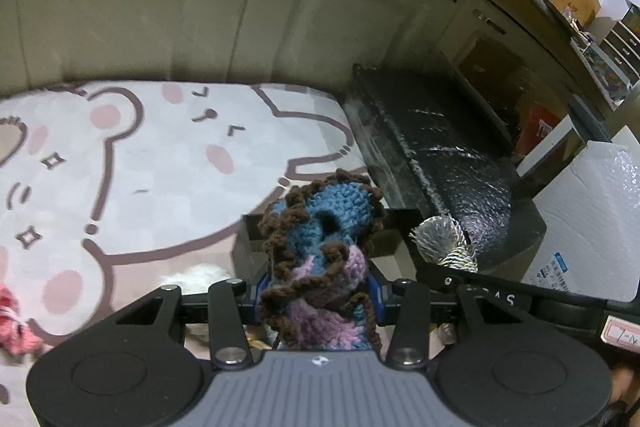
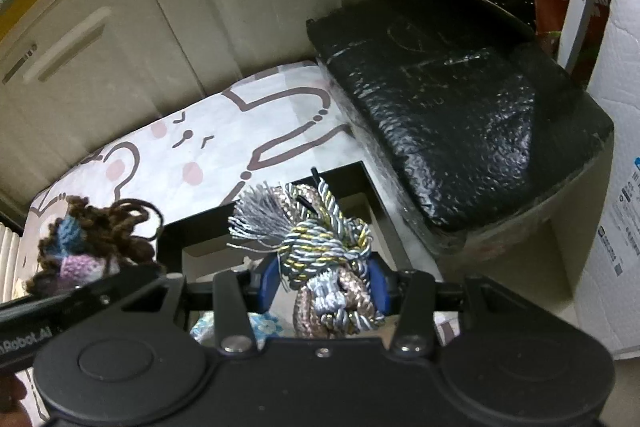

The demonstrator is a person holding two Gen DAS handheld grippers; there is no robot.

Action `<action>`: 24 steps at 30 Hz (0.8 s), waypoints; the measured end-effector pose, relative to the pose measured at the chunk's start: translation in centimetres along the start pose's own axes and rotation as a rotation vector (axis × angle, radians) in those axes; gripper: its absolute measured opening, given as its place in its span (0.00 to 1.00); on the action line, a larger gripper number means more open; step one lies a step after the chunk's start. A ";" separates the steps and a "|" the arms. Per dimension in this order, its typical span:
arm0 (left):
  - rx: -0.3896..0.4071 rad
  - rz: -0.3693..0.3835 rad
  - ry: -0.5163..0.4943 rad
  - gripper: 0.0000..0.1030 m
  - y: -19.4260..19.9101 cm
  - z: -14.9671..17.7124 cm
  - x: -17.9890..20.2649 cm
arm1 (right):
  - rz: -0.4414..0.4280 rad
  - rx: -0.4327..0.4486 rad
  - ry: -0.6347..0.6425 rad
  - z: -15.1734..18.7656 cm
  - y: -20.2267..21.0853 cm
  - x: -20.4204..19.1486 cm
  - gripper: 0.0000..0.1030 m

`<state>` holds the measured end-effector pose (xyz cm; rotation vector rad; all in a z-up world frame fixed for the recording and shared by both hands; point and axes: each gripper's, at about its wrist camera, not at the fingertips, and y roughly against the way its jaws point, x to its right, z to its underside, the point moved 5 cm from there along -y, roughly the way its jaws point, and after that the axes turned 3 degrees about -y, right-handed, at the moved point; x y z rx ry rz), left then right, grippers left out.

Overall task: Organize objects
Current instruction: 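Carry the crocheted doll and rope toy with both tools over the black box, then lower the doll and rope toy into the black box and open both tools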

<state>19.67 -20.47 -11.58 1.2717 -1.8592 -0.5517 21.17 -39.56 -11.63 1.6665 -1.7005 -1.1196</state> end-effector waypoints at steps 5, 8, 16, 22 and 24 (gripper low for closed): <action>-0.013 0.024 0.012 0.45 -1.7 -0.1 0.4 | 0.008 -0.010 -0.014 0.0 -0.7 0.5 0.46; -0.025 0.039 0.024 0.45 -2.7 -0.1 0.5 | 0.018 -0.015 -0.009 -0.1 -1.1 0.7 0.46; 0.065 0.236 0.140 0.45 -2.1 -1.6 1.3 | 0.032 0.003 -0.067 -0.7 -1.5 2.1 0.46; 0.089 0.172 0.051 0.45 -2.1 -1.9 2.2 | 0.043 -0.009 -0.086 -0.6 -1.8 2.9 0.46; 0.070 0.135 0.023 0.46 -2.9 -1.6 2.1 | 0.046 -0.010 -0.084 -0.6 -1.8 2.9 0.46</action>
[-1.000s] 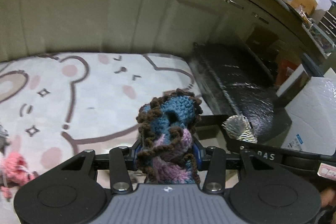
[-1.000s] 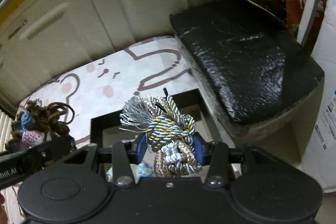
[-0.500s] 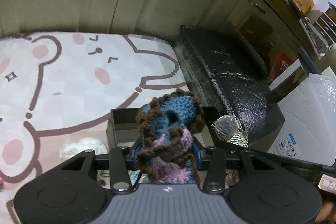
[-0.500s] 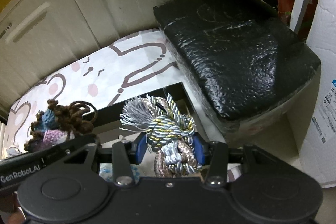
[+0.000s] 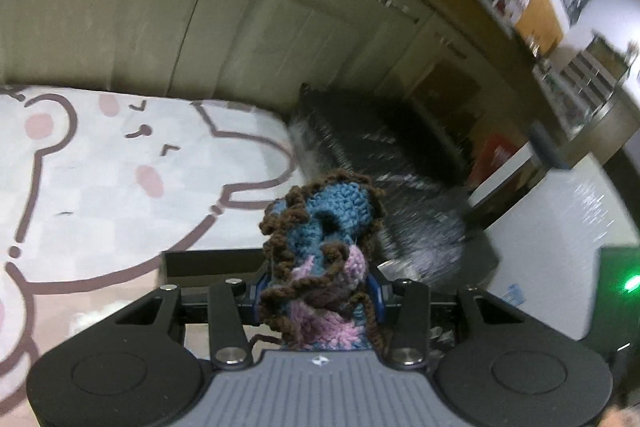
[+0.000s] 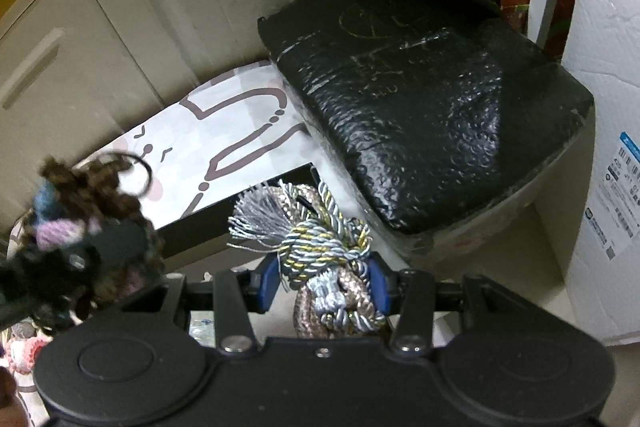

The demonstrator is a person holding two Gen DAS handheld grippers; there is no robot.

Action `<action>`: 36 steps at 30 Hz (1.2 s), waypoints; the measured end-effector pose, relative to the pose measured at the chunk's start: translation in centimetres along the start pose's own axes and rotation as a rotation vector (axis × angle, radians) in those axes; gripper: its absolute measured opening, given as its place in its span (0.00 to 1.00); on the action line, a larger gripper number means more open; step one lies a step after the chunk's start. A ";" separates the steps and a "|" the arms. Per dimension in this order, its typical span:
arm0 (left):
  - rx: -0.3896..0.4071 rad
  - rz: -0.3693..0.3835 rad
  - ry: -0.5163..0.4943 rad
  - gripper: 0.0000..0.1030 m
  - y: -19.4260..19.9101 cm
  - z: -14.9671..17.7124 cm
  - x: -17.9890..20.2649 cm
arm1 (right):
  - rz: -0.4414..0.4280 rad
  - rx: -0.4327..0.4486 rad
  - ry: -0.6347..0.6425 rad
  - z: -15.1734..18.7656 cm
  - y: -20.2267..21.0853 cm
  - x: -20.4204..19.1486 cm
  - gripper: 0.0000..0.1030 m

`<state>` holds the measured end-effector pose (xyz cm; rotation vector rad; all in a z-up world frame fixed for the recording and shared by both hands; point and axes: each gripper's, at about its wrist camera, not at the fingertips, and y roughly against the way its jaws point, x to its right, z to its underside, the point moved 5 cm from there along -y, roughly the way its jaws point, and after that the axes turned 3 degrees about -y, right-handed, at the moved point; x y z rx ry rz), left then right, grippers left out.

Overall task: Organize objects
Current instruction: 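Lower the doll and rope toy into the black box and open both tools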

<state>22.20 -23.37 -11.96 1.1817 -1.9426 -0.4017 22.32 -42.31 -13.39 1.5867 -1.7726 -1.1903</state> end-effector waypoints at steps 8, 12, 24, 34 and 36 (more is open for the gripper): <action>-0.078 -0.056 0.035 0.50 -1.9 1.4 -2.5 | -0.022 -0.006 -0.002 0.2 -0.2 -0.6 0.46; -0.081 -0.106 0.011 0.65 -1.4 1.6 -3.0 | -0.028 -0.008 -0.001 0.3 -0.4 -1.2 0.46; -0.095 -0.198 0.006 0.69 -0.2 1.4 -4.8 | -0.096 -0.042 0.019 1.3 -1.1 -3.2 0.65; -0.125 -0.235 -0.024 0.69 0.2 1.6 -5.0 | -0.047 -0.030 0.057 1.2 -0.7 -3.4 0.65; -0.127 -0.238 -0.027 0.69 0.3 1.6 -5.0 | -0.051 -0.026 0.057 1.1 -0.5 -3.3 0.65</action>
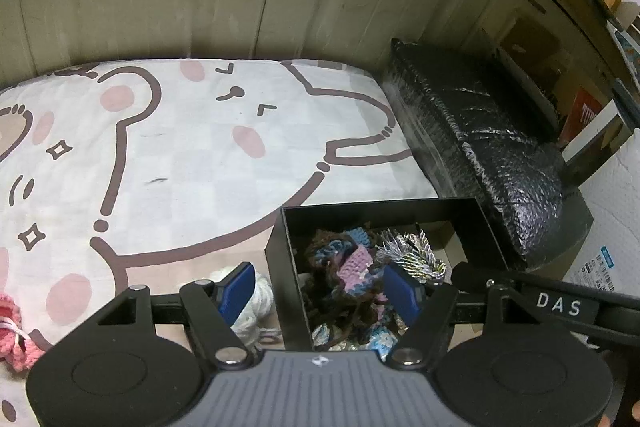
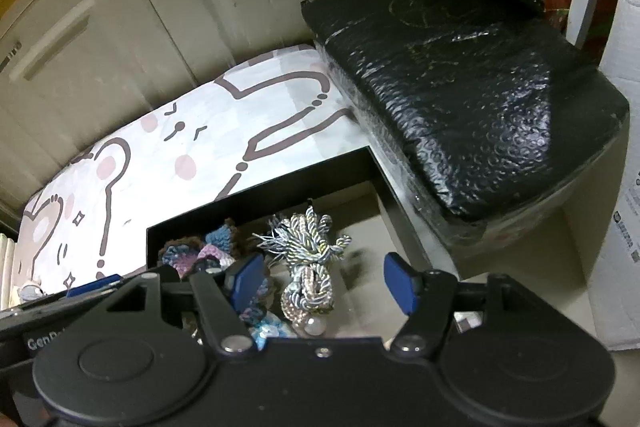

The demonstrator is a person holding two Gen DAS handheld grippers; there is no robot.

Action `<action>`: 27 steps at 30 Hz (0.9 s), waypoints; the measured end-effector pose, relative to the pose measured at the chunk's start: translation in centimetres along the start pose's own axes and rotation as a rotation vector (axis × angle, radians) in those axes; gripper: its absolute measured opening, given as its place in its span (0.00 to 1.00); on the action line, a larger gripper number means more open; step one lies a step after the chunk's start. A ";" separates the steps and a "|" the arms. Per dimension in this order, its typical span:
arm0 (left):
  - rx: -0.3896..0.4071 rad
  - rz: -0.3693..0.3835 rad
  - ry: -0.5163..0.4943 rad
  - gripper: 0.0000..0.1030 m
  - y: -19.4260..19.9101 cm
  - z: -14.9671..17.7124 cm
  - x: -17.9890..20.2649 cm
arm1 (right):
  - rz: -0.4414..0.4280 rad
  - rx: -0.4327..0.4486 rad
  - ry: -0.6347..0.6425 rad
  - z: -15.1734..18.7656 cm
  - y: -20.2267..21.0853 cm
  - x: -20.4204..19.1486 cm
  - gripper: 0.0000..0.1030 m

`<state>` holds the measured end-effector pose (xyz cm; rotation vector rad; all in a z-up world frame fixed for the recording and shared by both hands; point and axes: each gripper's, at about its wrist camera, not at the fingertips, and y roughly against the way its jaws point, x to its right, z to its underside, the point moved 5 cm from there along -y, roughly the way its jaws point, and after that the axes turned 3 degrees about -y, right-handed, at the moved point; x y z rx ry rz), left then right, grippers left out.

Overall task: Organize objects
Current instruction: 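Lower the doll and rope toy into the black box and open both tools, then lift both tools out of the black box and move back over the bed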

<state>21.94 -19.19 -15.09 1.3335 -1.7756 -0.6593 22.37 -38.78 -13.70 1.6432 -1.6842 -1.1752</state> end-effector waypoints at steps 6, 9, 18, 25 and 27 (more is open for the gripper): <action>0.003 -0.012 -0.012 0.69 0.7 0.0 0.1 | -0.003 0.015 0.013 0.0 0.9 -0.1 0.65; 0.007 -0.024 -0.022 0.69 1.3 0.1 0.1 | 0.000 0.025 0.023 -0.1 1.4 -0.1 0.65; 0.028 -0.060 -0.041 0.73 3.5 0.3 -0.4 | 0.023 0.065 0.066 0.0 3.3 -0.1 0.68; 0.044 -0.087 -0.045 0.77 5.0 0.5 -0.9 | 0.047 0.098 0.121 0.2 4.9 -0.3 0.72; 0.050 -0.095 -0.048 0.80 5.4 0.5 -1.0 | 0.055 0.106 0.135 0.3 5.3 -0.5 0.76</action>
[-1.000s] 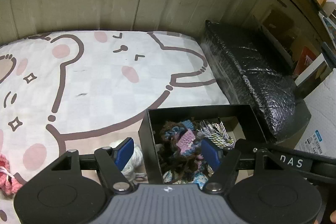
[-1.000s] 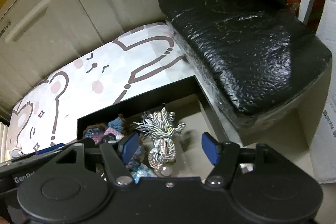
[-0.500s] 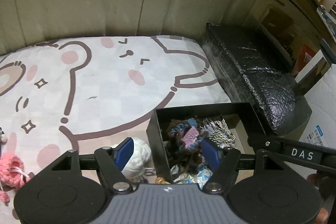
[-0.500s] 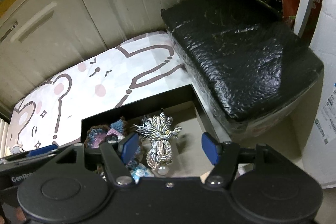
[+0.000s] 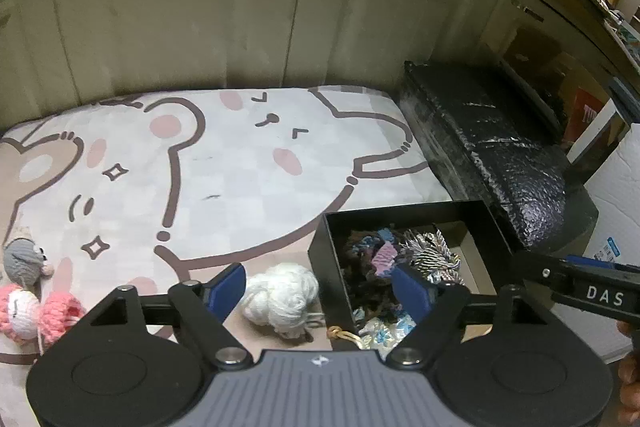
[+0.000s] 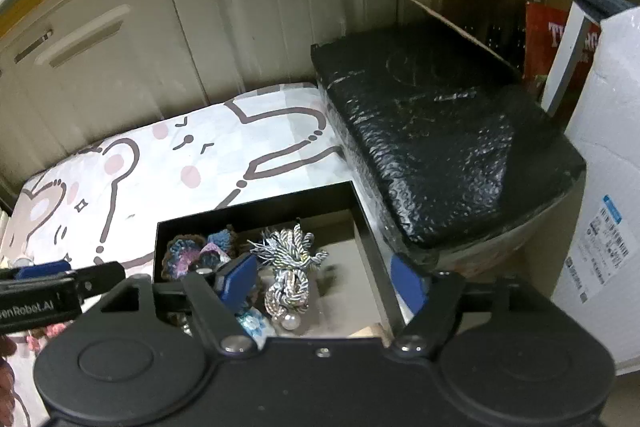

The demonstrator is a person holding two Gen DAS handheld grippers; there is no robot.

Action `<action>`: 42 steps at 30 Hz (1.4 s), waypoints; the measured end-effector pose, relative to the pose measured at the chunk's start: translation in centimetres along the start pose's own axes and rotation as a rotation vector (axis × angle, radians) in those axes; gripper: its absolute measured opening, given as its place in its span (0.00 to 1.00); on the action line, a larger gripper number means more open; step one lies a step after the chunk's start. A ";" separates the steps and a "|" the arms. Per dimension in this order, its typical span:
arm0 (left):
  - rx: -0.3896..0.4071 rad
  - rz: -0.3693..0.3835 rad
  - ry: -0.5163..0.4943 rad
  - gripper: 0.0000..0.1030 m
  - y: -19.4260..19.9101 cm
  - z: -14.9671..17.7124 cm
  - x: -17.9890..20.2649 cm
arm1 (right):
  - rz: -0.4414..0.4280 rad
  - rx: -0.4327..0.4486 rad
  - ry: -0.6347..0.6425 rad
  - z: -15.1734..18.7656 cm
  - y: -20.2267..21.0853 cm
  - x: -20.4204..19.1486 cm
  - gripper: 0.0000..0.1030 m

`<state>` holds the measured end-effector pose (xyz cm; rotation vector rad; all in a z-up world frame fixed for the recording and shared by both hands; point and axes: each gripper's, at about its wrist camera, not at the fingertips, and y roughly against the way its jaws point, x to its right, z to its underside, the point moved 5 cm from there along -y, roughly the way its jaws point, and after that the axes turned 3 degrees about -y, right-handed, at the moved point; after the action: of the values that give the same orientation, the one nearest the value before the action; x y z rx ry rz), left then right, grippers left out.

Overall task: Organize objects
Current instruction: 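Lift both tools out of the black box and move back over the bed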

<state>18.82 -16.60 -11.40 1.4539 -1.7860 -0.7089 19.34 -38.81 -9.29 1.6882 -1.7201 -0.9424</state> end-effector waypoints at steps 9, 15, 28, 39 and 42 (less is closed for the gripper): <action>0.025 -0.036 -0.006 0.94 1.7 0.3 -0.7 | 0.037 0.032 0.045 0.0 1.8 -0.2 0.89; 0.038 -0.053 -0.008 0.99 2.8 0.5 -1.2 | 0.049 0.049 0.075 0.3 2.9 -0.5 0.94; 0.060 -0.077 -0.012 1.00 4.5 1.0 -1.6 | 0.077 0.067 0.106 0.7 5.1 -0.8 1.00; 0.078 -0.084 -0.005 1.00 6.3 1.6 -2.6 | 0.099 0.067 0.099 0.9 6.5 -0.7 1.00; 0.083 -0.090 0.000 1.00 6.6 1.6 -3.0 | 0.108 0.065 0.097 1.0 6.6 -0.7 1.00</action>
<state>13.96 -12.34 -7.73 1.5979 -1.7769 -0.6872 14.61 -38.20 -4.62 1.6358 -1.7748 -0.7510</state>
